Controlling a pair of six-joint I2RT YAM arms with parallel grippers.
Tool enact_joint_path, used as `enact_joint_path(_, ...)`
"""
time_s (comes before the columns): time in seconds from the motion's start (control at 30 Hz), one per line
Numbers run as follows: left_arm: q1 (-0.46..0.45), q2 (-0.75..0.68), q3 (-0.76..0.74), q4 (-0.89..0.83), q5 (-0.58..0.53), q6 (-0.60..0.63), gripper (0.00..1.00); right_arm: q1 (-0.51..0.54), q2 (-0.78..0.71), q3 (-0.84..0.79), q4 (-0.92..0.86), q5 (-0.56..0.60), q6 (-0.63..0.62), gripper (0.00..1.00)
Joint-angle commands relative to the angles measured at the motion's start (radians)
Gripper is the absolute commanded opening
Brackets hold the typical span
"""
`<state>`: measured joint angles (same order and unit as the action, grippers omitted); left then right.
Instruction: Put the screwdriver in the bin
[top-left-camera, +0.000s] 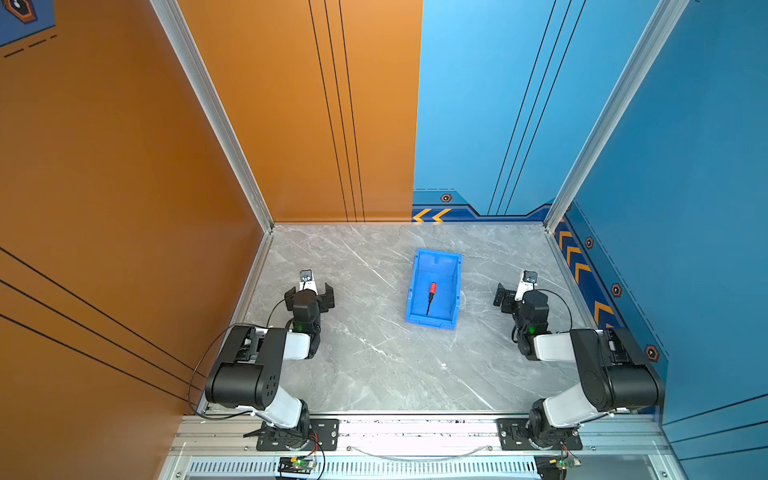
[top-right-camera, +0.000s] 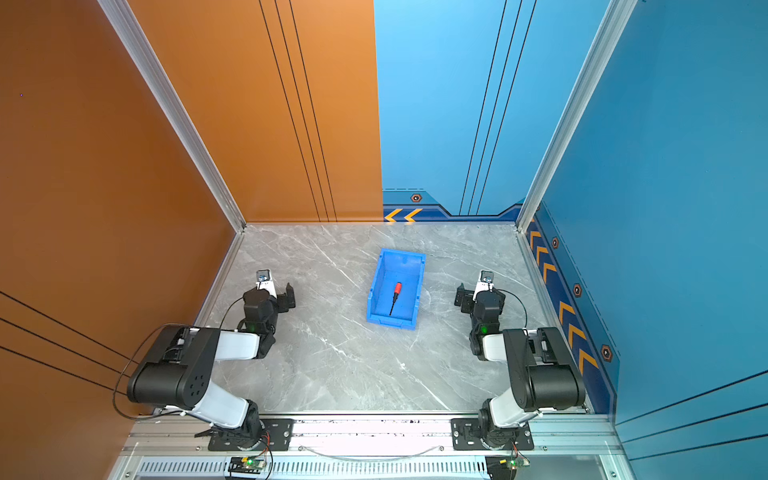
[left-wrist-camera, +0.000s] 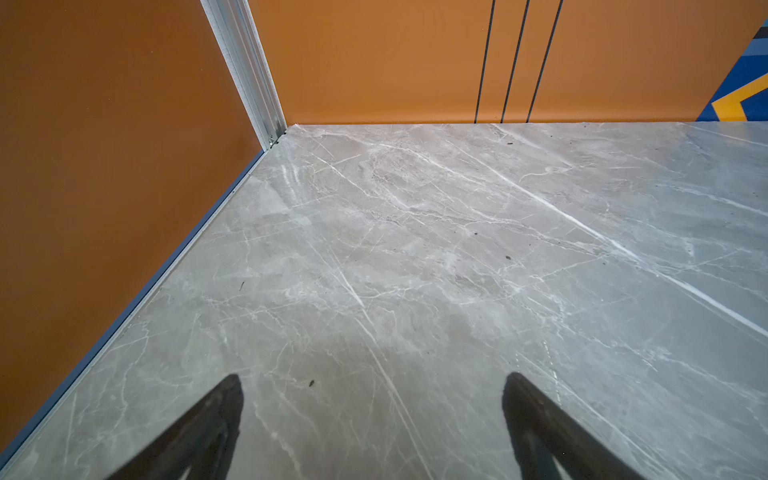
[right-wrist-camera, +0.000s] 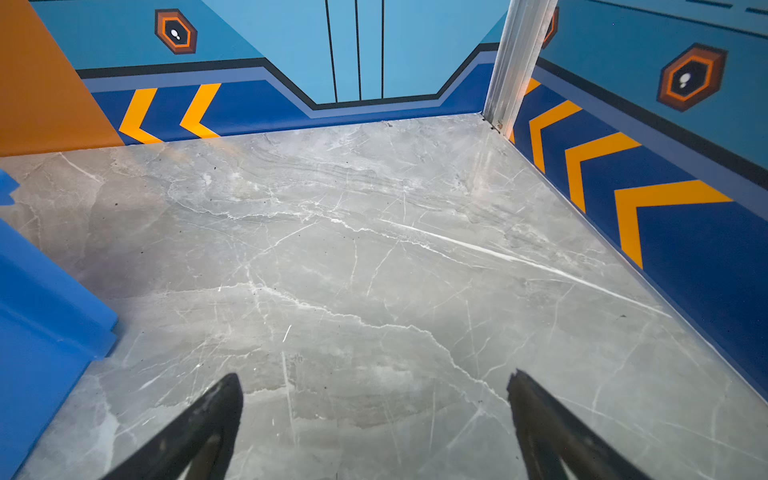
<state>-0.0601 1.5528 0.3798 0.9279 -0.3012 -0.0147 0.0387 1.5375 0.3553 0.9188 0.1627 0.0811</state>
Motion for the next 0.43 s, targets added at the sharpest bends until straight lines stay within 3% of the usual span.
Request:
enact_joint_path(0.0,-0.007,0.012,-0.011,0.019,0.008,0.016,0.98,-0.002,0.012,0.019,-0.011,0.026,-0.008,1.0)
enact_joint_path(0.4,-0.004,0.012,-0.011,0.019,0.016,0.015,0.98,0.0,0.012,0.018,-0.008,0.028,-0.009,1.0)
